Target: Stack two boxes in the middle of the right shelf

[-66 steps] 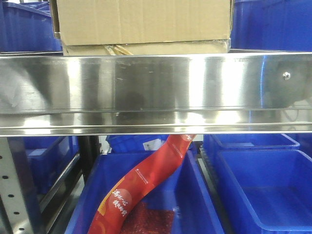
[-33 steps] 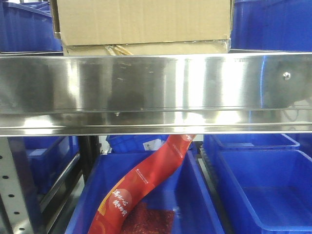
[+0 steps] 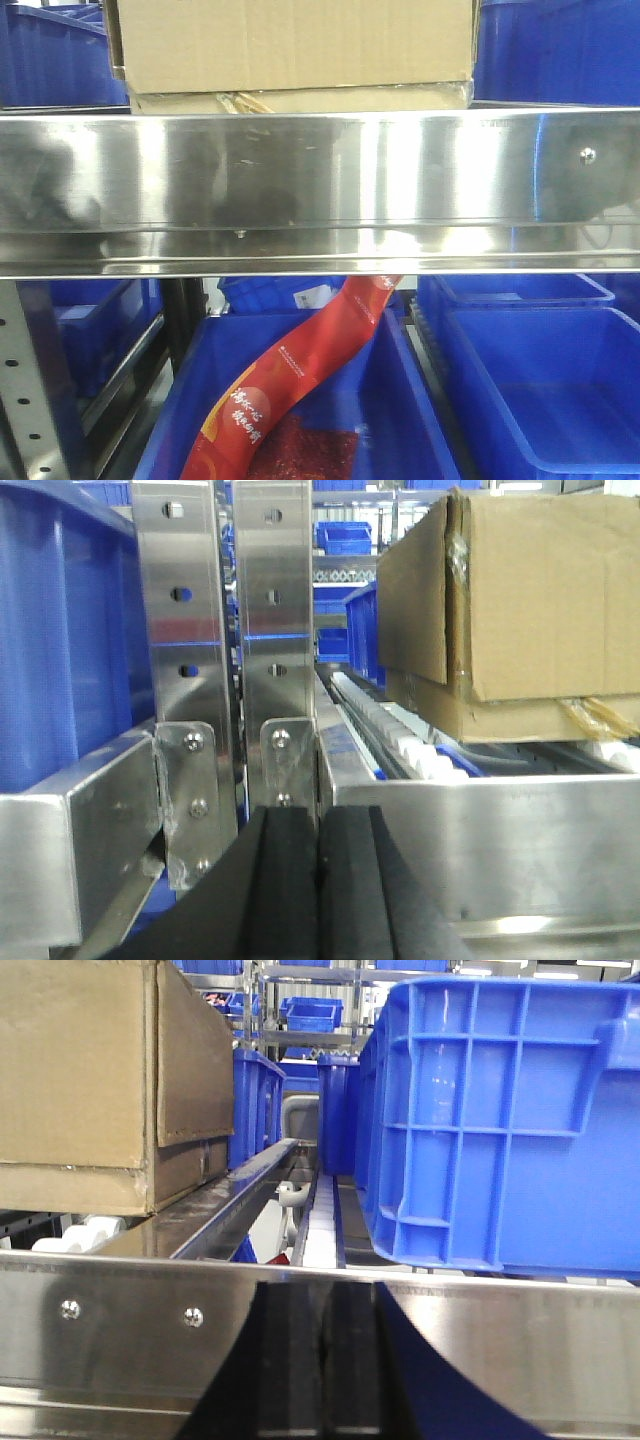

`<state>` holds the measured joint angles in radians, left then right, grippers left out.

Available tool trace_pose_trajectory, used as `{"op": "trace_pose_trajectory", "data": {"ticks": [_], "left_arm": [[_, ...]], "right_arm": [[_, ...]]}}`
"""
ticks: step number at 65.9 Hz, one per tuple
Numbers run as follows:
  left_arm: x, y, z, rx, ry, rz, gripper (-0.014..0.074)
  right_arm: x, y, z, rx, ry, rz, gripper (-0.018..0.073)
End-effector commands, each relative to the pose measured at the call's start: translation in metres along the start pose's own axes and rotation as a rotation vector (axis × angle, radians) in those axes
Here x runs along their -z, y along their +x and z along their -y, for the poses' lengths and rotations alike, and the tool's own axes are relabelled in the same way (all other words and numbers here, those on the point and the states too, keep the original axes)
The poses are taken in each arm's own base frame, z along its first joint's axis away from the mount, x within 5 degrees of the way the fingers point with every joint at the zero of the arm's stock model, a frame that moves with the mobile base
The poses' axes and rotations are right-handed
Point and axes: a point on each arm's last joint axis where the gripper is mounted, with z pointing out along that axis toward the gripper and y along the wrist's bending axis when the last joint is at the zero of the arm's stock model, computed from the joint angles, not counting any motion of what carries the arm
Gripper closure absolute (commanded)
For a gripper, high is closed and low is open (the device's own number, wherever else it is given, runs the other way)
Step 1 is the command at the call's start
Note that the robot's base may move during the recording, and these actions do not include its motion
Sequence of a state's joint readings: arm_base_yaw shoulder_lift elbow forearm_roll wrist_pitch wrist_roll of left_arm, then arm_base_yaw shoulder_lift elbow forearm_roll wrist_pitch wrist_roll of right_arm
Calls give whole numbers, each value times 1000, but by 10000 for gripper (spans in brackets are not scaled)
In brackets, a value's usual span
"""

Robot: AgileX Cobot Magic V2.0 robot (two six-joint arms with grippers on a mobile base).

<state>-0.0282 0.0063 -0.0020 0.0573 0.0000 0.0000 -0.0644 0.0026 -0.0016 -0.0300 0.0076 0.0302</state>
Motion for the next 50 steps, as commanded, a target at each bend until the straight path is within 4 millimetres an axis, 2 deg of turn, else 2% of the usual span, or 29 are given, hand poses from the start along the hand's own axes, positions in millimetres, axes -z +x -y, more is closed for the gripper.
{"op": "trace_pose_trajectory", "data": {"ticks": [1, 50], "left_arm": [[0, 1, 0, 5, -5, -7, 707], [0, 1, 0, 5, -5, -7, 707]], "right_arm": [[0, -1, 0, 3, 4, 17, 721], [0, -1, 0, 3, 4, 17, 721]]}}
